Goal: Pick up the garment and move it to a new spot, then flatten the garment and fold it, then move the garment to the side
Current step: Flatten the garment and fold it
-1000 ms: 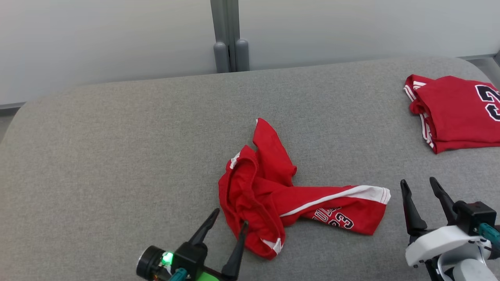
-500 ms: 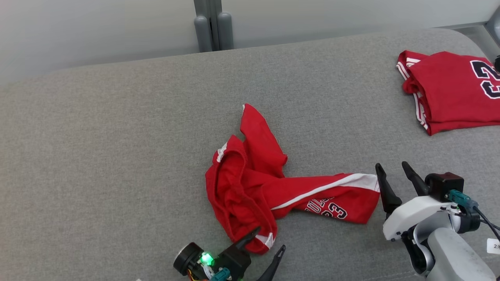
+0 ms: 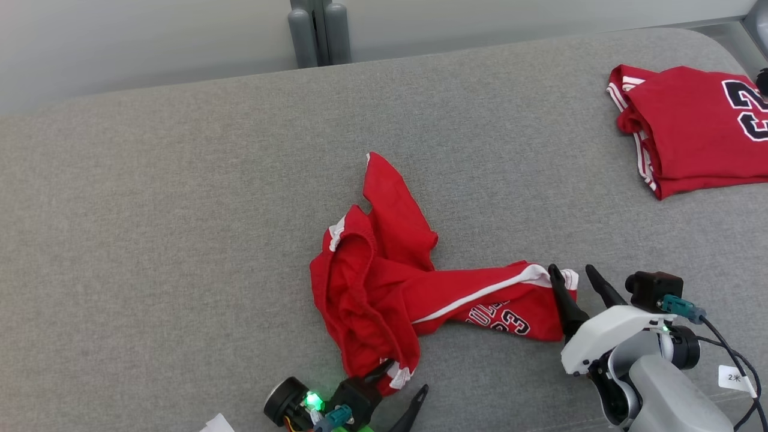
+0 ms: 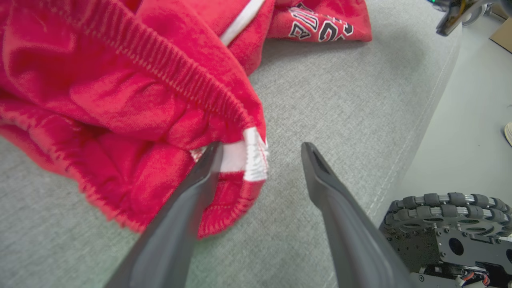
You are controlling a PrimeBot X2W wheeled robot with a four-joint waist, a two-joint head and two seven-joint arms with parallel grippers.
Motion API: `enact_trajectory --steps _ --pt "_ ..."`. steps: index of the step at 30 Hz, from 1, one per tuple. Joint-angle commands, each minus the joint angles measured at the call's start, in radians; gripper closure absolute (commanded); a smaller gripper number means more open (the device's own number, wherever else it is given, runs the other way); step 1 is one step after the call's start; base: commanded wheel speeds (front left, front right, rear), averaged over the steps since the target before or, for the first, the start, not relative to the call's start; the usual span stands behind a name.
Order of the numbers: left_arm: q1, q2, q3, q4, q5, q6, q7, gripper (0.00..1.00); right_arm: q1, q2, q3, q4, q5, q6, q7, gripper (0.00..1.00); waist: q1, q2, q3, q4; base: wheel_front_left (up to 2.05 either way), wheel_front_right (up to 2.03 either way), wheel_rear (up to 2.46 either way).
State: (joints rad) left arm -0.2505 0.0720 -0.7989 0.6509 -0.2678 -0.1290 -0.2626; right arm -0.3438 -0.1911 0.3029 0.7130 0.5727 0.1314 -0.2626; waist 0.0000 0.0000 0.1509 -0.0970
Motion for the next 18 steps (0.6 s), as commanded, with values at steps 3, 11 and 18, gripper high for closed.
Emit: enact_trajectory --steps 3,11,18 --pt "-0.014 0.0 0.006 0.025 -0.025 -0.002 -0.001 0.98 0.013 0.014 0.008 0.007 0.065 -0.001 -0.003 0.77 0.0 0.0 -0.001 0.01 0.0 0.0 0.0" --pt "0.015 -0.005 0.079 -0.013 -0.054 -0.002 -0.001 1.0 0.043 -0.007 0.039 -0.028 0.117 -0.001 -0.003 1.0 0.0 0.0 -0.017 0.017 0.0 0.0 0.0" --pt "0.009 0.014 0.202 -0.158 -0.08 -0.002 -0.001 1.0 0.024 -0.042 0.01 -0.145 0.066 -0.001 -0.003 1.0 0.0 0.0 -0.04 0.017 0.0 0.0 0.0"
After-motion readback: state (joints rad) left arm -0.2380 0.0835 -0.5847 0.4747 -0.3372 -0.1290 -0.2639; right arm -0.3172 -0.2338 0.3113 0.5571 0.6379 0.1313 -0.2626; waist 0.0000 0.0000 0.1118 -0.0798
